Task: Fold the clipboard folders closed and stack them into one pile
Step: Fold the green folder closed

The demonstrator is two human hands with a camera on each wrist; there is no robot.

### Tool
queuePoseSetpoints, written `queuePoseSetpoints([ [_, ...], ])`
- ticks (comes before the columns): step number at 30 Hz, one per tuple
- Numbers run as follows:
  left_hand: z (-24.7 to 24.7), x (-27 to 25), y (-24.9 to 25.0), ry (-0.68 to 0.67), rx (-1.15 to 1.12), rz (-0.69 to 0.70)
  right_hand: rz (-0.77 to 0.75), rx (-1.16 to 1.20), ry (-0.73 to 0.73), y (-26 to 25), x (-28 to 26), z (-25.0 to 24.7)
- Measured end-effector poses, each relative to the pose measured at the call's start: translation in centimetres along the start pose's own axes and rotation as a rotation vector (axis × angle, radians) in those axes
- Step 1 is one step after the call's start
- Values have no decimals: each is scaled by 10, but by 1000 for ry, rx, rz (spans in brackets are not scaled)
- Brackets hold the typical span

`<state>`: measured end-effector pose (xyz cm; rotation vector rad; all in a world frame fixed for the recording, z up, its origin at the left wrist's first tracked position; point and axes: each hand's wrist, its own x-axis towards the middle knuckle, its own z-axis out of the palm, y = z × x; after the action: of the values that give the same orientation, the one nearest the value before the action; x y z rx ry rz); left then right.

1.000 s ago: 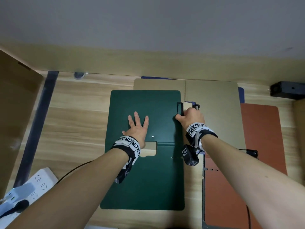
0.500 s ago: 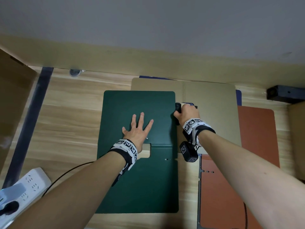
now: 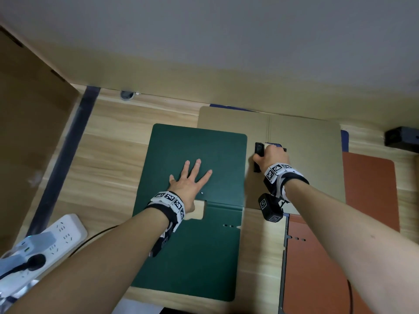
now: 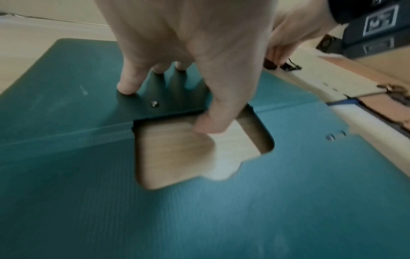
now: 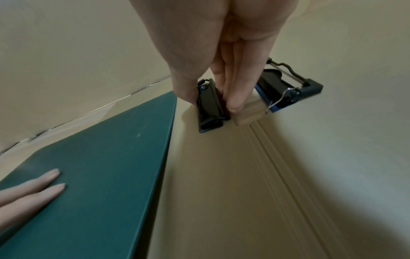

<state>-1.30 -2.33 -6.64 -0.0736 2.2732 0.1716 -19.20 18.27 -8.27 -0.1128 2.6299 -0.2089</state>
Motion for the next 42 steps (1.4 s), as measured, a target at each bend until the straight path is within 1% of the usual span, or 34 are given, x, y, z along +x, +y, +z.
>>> queuePoseSetpoints([
  [3,-10,-3,-12,-49,-96,59,-1,-37,17,-2,-2,-1],
  [5,-19,-7,-22,6,-178,99,14,-24,-2,1,-4,-5],
  [7,-21,-15,-34,103,-305,84,14,8,-21,8,-12,-5],
  [9,-11,-27,-49,222,-443,-12,-38,40,2,14,-30,0],
  [11,9,-37,-68,343,-520,-169,-116,66,64,18,-61,9],
  [13,30,-46,-86,415,-584,-318,-172,98,118,22,-92,22],
  [14,40,-49,-94,426,-638,-375,-178,125,99,23,-107,29],
  [15,49,-50,-101,428,-713,-417,-155,173,35,23,-119,37],
  [16,55,-52,-106,433,-794,-443,-115,240,-60,22,-128,45],
  [17,60,-52,-110,453,-868,-456,-64,306,-162,21,-136,52],
  [18,63,-52,-112,475,-923,-460,-24,353,-224,19,-142,60],
  [19,63,-53,-112,489,-969,-458,2,374,-241,16,-147,66],
  [21,63,-54,-110,490,-1028,-432,41,395,-223,10,-157,74],
  [24,67,-55,-103,473,-1048,-404,81,372,-197,6,-166,79],
  [28,72,-64,-100,487,-1199,-461,156,419,-191,15,-180,79],
  [30,74,-67,-103,454,-1293,-440,182,422,-169,17,-187,73],
  [32,68,-77,-104,418,-1378,-386,188,437,-149,14,-196,60],
  [33,63,-80,-106,420,-1396,-353,178,438,-153,11,-198,53],
  [35,50,-88,-109,453,-1364,-277,155,446,-170,6,-202,37],
  [37,31,-94,-112,520,-1321,-179,149,462,-189,1,-200,20],
  [39,-2,-118,-104,633,-1256,-89,122,506,-221,-6,-198,2],
  [40,-21,-132,-98,700,-1206,-54,90,526,-215,-11,-196,-10],
  [42,-55,-160,-88,813,-1084,6,25,570,-153,-23,-190,-34],
])
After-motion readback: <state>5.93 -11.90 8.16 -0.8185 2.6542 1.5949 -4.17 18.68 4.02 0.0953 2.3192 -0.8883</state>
